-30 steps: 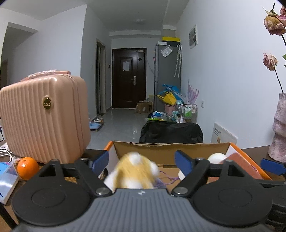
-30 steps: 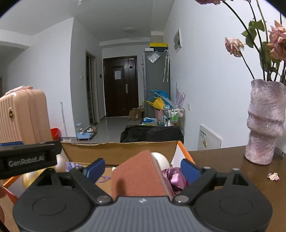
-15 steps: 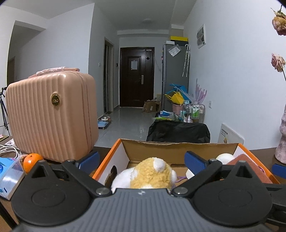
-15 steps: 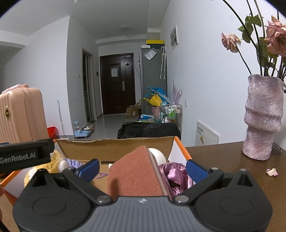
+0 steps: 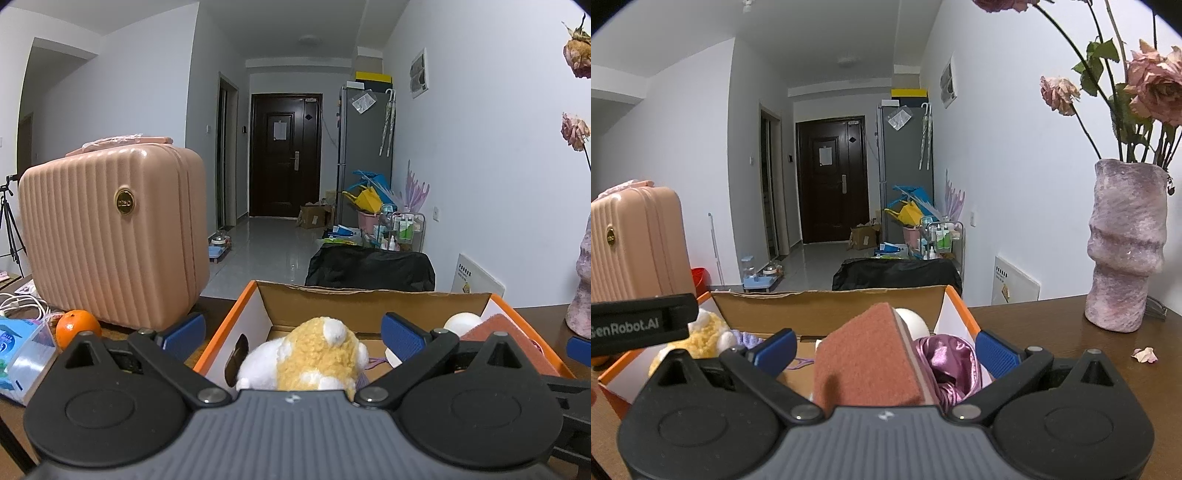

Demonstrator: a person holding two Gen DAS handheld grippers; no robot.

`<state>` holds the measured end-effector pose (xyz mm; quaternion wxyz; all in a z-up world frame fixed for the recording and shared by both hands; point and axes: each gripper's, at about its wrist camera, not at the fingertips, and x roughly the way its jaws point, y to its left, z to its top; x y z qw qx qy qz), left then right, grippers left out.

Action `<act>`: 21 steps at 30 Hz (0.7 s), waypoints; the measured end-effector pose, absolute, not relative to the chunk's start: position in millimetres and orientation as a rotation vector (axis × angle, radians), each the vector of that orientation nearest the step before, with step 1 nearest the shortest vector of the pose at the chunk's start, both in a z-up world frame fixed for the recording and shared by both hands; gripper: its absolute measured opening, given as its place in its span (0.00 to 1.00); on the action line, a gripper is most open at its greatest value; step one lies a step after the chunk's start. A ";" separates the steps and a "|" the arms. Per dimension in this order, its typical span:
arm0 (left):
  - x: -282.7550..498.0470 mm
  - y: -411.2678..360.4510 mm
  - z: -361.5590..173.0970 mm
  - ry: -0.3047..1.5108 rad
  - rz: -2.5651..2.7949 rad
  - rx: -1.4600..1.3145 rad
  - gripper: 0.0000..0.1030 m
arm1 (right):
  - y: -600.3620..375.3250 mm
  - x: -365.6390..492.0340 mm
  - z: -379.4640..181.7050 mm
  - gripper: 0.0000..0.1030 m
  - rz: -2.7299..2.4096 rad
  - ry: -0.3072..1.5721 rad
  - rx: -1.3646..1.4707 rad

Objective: Organize soft objects
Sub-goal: 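Open both grippers to drop the plush toy and sponge pad into the box, then move both grippers back from the box toward the slipper and plastic bag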

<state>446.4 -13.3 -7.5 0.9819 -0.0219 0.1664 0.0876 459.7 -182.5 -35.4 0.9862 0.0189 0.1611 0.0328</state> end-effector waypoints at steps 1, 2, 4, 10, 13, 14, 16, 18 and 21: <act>444.4 -13.0 -7.1 0.335 0.175 -0.046 1.00 | -182.2 457.1 -35.0 1.00 0.065 0.320 0.037; 442.2 -12.9 -6.8 0.334 0.175 -0.047 1.00 | -182.4 454.8 -34.4 1.00 0.065 0.317 0.036; 437.8 -12.6 -6.1 0.333 0.175 -0.046 1.00 | -183.0 450.0 -33.7 1.00 0.064 0.311 0.036; 423.0 -14.9 -4.7 0.325 0.171 -0.037 1.00 | -185.4 436.5 -32.8 1.00 0.063 0.305 0.038; 416.1 -15.9 -4.6 0.325 0.168 -0.036 1.00 | -186.1 428.9 -32.6 1.00 0.063 0.303 0.038; 413.6 -16.0 -4.5 0.326 0.167 -0.035 1.00 | -186.8 427.2 -32.4 1.00 0.063 0.302 0.037; 409.4 -16.3 -3.9 0.327 0.164 -0.036 1.00 | -186.5 421.0 -32.7 1.00 0.065 0.300 0.033; 405.1 -16.1 -3.3 0.331 0.161 -0.037 1.00 | -187.0 416.4 -32.5 1.00 0.065 0.297 0.026; 397.3 -15.4 -3.7 0.336 0.155 -0.039 1.00 | -187.8 408.4 -32.5 1.00 0.065 0.294 0.017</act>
